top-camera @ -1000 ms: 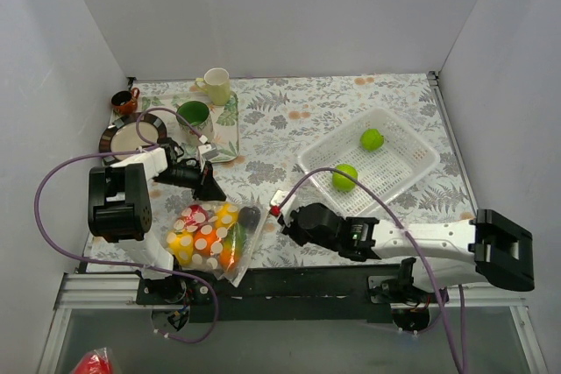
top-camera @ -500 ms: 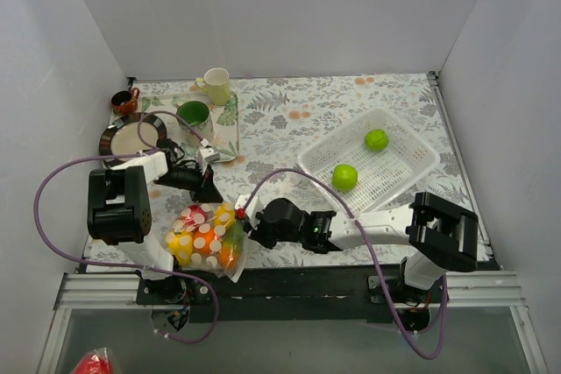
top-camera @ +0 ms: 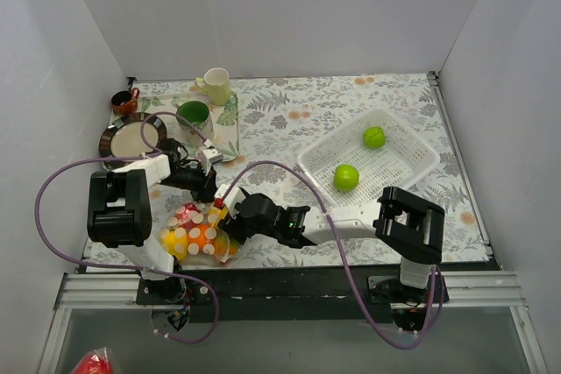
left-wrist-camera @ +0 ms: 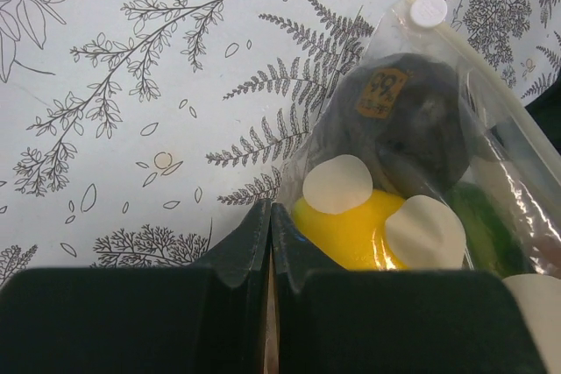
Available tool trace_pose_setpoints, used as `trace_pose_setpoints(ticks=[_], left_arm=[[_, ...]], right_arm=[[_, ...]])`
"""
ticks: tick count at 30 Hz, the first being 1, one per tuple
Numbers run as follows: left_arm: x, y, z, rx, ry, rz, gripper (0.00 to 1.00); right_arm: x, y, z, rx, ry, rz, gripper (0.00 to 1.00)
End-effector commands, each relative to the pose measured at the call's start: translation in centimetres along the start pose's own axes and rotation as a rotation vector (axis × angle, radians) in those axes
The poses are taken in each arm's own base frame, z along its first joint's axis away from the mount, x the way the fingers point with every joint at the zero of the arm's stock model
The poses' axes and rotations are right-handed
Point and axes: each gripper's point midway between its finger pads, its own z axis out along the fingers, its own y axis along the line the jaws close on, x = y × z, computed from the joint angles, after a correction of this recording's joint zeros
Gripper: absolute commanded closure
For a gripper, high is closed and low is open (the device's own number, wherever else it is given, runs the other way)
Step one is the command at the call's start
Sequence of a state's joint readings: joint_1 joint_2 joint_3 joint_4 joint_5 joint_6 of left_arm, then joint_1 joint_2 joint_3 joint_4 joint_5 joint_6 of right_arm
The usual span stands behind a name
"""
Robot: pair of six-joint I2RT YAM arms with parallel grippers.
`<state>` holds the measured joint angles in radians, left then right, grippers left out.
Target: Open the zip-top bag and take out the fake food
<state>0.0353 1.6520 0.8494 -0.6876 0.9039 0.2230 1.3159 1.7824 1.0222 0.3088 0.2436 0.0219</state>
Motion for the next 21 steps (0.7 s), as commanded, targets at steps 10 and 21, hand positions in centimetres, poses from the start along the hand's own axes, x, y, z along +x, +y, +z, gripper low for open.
trace_pose_setpoints(ticks=[10, 21], left_arm=[[-1.0, -0.2, 0.1, -0.008, -0.019, 0.013, 1.0], [-1.4, 0.0, -0.2, -0.029, -0.021, 0.024, 1.0]], right_arm=[[0.4, 6.0, -0.8, -0.366, 0.079, -0.099, 0.26], [7.3, 7.5, -1.9, -0.492, 0.245, -0.157, 0.3]])
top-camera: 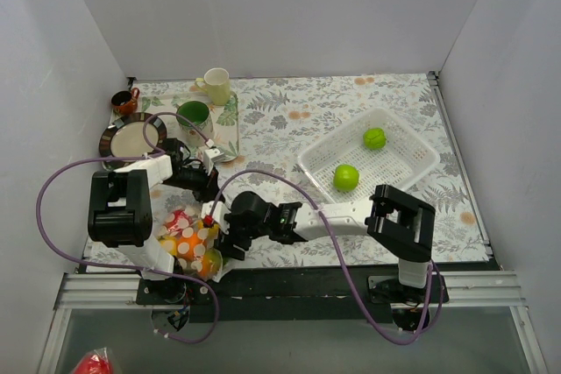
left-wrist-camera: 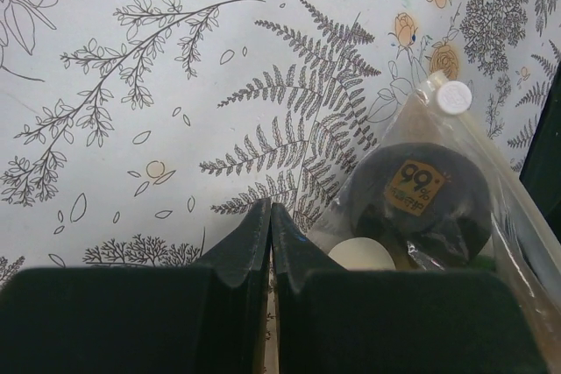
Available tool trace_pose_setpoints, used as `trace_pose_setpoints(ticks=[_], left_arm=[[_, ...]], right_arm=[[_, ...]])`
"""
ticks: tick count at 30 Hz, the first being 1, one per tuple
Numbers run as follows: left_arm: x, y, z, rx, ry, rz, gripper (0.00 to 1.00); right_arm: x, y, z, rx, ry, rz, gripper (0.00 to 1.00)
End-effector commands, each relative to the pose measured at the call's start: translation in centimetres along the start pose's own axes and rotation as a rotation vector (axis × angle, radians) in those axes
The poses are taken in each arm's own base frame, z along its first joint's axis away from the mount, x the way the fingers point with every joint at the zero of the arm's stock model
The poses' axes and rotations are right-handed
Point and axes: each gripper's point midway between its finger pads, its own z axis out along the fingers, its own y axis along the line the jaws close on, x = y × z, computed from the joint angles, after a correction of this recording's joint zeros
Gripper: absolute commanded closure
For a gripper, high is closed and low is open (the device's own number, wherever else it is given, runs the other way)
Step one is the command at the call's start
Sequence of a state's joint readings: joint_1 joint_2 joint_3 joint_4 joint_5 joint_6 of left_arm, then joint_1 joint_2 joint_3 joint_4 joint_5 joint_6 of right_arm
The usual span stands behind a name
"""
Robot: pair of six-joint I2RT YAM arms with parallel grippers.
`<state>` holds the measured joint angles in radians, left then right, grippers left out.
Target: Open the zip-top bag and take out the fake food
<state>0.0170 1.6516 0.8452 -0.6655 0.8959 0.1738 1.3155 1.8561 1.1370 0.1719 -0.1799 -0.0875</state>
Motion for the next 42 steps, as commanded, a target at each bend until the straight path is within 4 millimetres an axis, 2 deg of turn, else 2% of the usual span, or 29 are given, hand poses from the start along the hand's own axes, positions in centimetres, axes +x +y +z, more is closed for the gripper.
trace_pose_setpoints(ticks=[1, 4, 6, 12, 14, 15, 18, 22, 23, 25, 26, 28, 29, 30, 31, 32, 33, 34, 35, 37, 38, 39, 42], left_arm=[[-1.5, 0.3, -0.6, -0.032, -0.03, 0.052, 1.0], [-1.8, 0.9, -0.5, -0.063, -0.036, 0.028, 1.0], [-2.2, 0.5, 0.5, -0.064, -0.027, 0.032, 1.0], [-2.8, 0.3, 1.8, -0.083, -0.005, 0.017, 1.0], [-3.3, 0.2, 2.1, -0.081, -0.006, 0.018, 1.0], [-3.6, 0.2, 2.2, -0.077, -0.008, 0.016, 1.0], [-5.1, 0.2, 2.1, -0.064, -0.028, -0.008, 1.0], [-8.0, 0.3, 1.3, -0.05, -0.062, -0.011, 1.0], [-9.7, 0.1, 0.5, -0.05, -0.081, 0.0, 1.0], [-11.6, -0.4, -0.5, -0.048, -0.106, 0.016, 1.0], [-13.4, -0.7, -1.6, -0.063, -0.124, 0.035, 0.95], [-15.2, -1.1, -3.4, -0.096, -0.146, 0.062, 0.79], [-15.1, -1.3, -4.3, -0.102, -0.135, 0.048, 0.76], [-16.5, -1.7, -5.7, -0.124, -0.154, 0.073, 0.73], [-16.6, -1.5, -6.6, -0.144, -0.148, 0.069, 0.69], [-15.7, -1.6, -7.7, -0.148, -0.124, 0.024, 0.68], [-16.1, -1.3, -8.8, -0.172, -0.125, 0.035, 0.68], [-15.5, -0.6, -9.6, -0.208, -0.104, 0.01, 0.67], [-14.0, 0.4, -11.1, -0.241, -0.085, -0.066, 0.67], [-12.1, 1.6, -12.3, -0.259, -0.047, -0.11, 0.67], [-10.3, 1.6, -13.3, -0.256, -0.027, -0.174, 0.67], [-8.9, 1.8, -13.5, -0.247, -0.005, -0.169, 0.68], [-6.1, 1.8, -14.8, -0.277, 0.025, -0.189, 0.7]], right_arm=[[6.3, 2.0, -1.2, -0.083, 0.157, -0.033, 0.31], [5.1, 2.1, -2.0, -0.085, 0.116, -0.059, 0.32], [3.9, 1.9, -2.2, -0.069, 0.079, -0.074, 0.31], [0.5, 0.0, -2.0, 0.032, -0.014, -0.085, 0.32], [0.0, -0.7, -2.3, 0.083, -0.038, -0.083, 0.31], [-1.1, -1.0, -2.6, 0.104, -0.085, -0.081, 0.31], [-1.8, -1.8, -2.6, 0.145, -0.103, -0.065, 0.31], [-1.4, -2.1, -1.5, 0.147, -0.089, -0.008, 0.33], [-1.1, -2.3, -1.2, 0.146, -0.083, 0.006, 0.34], [0.1, -2.8, -0.5, 0.157, -0.061, 0.049, 0.37], [0.7, -3.0, -0.3, 0.161, -0.052, 0.067, 0.38], [2.2, -3.5, 0.3, 0.154, -0.022, 0.117, 0.43], [2.7, -3.6, 0.5, 0.154, -0.013, 0.138, 0.45], [3.4, -4.1, 0.7, 0.155, 0.001, 0.159, 0.48], [3.7, -4.3, 0.8, 0.151, 0.005, 0.173, 0.49], [4.5, -4.6, 0.9, 0.165, 0.032, 0.206, 0.5], [5.3, -5.5, 0.9, 0.193, 0.049, 0.229, 0.53], [5.6, -6.5, 0.8, 0.241, 0.057, 0.247, 0.54], [6.2, -7.4, 0.6, 0.286, 0.071, 0.269, 0.55], [7.5, -9.9, -0.6, 0.422, 0.112, 0.291, 0.56], [7.7, -10.8, -1.0, 0.465, 0.119, 0.303, 0.57], [8.4, -12.5, -2.1, 0.548, 0.142, 0.315, 0.57], [9.8, -15.8, -4.4, 0.691, 0.195, 0.373, 0.63]])
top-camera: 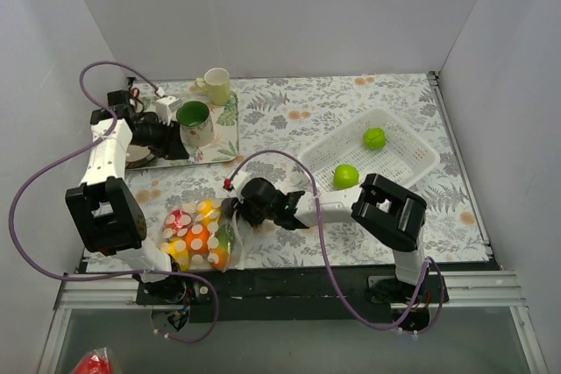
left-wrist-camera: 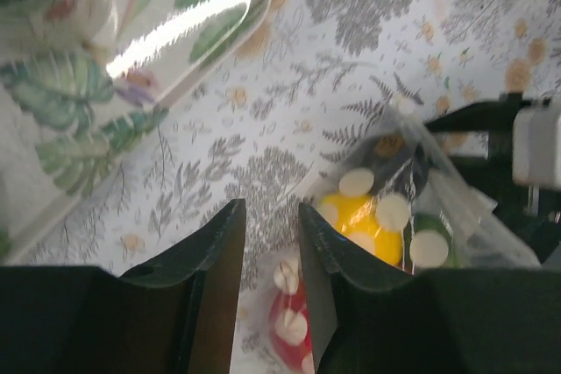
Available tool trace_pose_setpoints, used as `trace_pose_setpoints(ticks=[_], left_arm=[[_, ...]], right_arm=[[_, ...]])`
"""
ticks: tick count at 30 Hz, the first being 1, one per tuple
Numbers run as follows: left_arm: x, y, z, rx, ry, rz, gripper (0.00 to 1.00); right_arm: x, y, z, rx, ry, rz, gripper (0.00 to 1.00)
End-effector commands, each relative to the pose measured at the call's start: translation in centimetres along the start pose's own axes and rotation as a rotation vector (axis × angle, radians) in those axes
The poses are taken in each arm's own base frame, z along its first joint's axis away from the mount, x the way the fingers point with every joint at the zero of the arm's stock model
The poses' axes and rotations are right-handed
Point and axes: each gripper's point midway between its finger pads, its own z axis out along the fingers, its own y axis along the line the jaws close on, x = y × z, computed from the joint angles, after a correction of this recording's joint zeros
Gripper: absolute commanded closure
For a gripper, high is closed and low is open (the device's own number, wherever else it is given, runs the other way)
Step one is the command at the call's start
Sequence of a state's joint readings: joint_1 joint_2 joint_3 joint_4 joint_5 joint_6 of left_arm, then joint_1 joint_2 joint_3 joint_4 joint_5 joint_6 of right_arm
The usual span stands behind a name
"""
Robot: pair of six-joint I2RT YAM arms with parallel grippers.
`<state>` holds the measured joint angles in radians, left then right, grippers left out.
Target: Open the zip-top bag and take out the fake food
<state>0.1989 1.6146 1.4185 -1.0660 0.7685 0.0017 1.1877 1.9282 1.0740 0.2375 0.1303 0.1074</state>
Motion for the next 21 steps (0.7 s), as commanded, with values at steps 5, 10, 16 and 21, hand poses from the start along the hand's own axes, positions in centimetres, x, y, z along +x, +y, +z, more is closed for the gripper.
trace_pose_setpoints(ticks=[5, 10, 16, 21], left_arm=[[7.9, -2.7, -3.0, 0.05, 0.218, -0.019, 0.74], [7.7, -3.5, -3.0, 0.086, 0.204, -0.023, 0.77], [10.4, -5.8, -0.7, 0.181, 0.317, -0.045, 0.74], [13.3, -7.5, 1.7, 0.238, 0.426, -0.051, 0.75]], right_arm=[[3.2, -11.7, -2.2, 0.439, 0.147, 0.141, 0.64], [4.3, -13.5, -3.1, 0.515, 0.187, 0.188, 0.66], [5.1, -14.4, -5.2, 0.619, 0.22, 0.26, 0.66], [1.1, -12.2, -7.5, 0.508, 0.075, 0.284, 0.52]])
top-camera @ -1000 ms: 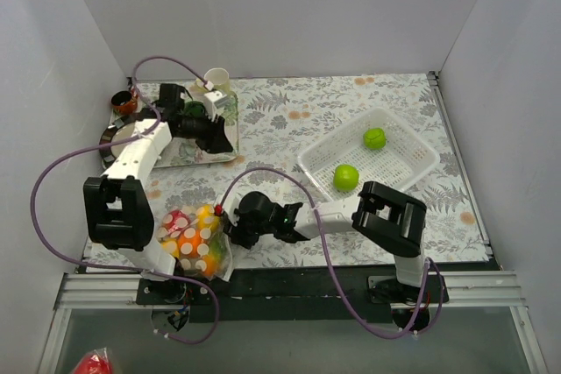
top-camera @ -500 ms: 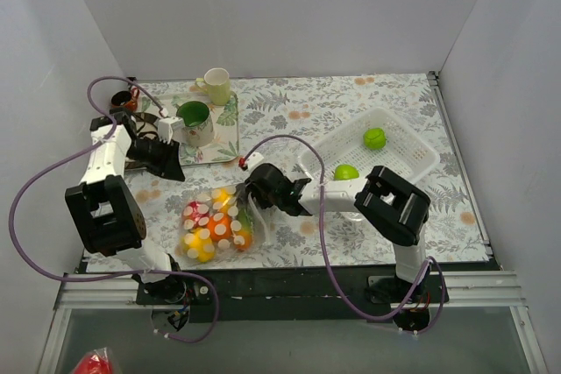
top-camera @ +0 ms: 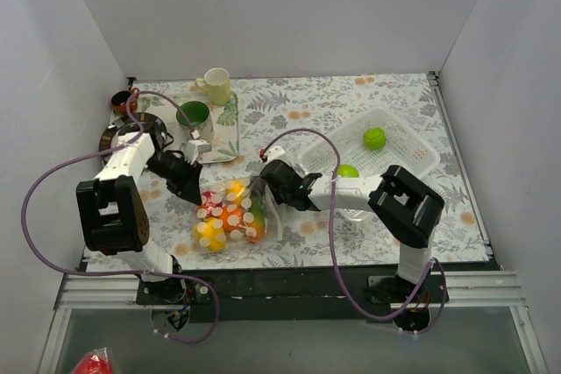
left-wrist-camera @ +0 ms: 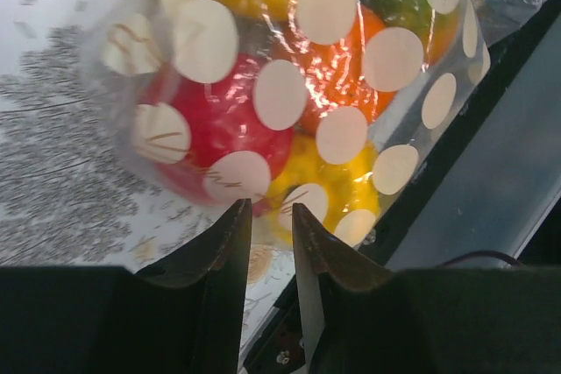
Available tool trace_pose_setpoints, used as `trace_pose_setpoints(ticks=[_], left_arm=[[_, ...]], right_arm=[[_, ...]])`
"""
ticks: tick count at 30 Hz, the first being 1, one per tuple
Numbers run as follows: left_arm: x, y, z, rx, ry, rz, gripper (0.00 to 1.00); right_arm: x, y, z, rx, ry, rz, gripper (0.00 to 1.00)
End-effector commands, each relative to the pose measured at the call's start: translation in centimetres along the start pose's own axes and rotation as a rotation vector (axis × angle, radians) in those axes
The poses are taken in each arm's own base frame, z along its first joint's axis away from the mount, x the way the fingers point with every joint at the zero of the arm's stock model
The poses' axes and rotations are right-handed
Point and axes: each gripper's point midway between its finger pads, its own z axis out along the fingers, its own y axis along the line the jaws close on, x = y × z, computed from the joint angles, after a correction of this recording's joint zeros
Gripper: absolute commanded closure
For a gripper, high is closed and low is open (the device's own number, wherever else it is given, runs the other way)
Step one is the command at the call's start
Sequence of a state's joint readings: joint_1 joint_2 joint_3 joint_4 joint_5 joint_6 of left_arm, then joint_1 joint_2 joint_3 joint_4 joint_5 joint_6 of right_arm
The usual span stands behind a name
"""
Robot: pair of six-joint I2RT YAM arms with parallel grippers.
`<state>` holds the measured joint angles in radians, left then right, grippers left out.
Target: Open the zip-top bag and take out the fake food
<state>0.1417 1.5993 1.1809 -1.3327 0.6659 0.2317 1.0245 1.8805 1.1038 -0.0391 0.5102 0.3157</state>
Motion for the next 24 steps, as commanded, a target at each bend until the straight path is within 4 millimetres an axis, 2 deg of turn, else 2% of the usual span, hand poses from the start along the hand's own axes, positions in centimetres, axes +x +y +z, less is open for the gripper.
trace_pose_setpoints(ticks=[1, 3, 7, 10, 13, 16, 17, 18, 20, 24], left_arm=[[0.8, -0.8, 1.8, 0.015, 0.056, 0.012, 0.75], [0.6, -0.5, 2.2, 0.012, 0.052, 0.006, 0.75], [0.7, 0.2, 2.8, 0.003, 0.051, -0.001, 0.75], [1.6, 0.5, 3.3, -0.011, 0.069, -0.005, 0.75], [2.4, 0.5, 3.8, -0.013, 0.078, -0.008, 0.75], [2.2, 0.7, 4.4, -0.01, 0.058, -0.013, 0.72], [2.3, 0.8, 4.7, -0.003, 0.061, -0.019, 0.73], [2.1, 0.9, 4.9, 0.003, 0.054, -0.013, 0.8], [1.8, 1.1, 5.2, 0.003, 0.046, -0.017, 0.87], [0.7, 1.5, 5.5, -0.021, 0.017, 0.012, 0.94]], right_arm=[[-1.2, -0.2, -4.2, -0.048, -0.04, 0.026, 0.51], [-2.1, 0.9, -5.7, -0.133, -0.061, 0.033, 0.45], [-2.5, 3.1, -8.0, -0.306, -0.087, 0.016, 0.43], [-0.9, 3.9, -8.3, -0.339, -0.054, -0.031, 0.43], [0.5, 3.7, -8.2, -0.325, -0.022, -0.046, 0.43], [1.3, 3.7, -8.4, -0.341, -0.022, -0.038, 0.43], [1.1, 4.2, -8.5, -0.369, -0.035, -0.037, 0.43], [1.5, 4.3, -8.6, -0.381, -0.029, -0.045, 0.42], [0.2, 5.7, -9.2, -0.453, -0.085, -0.061, 0.41], [-0.8, 7.6, -10.9, -0.571, -0.179, -0.109, 0.39]])
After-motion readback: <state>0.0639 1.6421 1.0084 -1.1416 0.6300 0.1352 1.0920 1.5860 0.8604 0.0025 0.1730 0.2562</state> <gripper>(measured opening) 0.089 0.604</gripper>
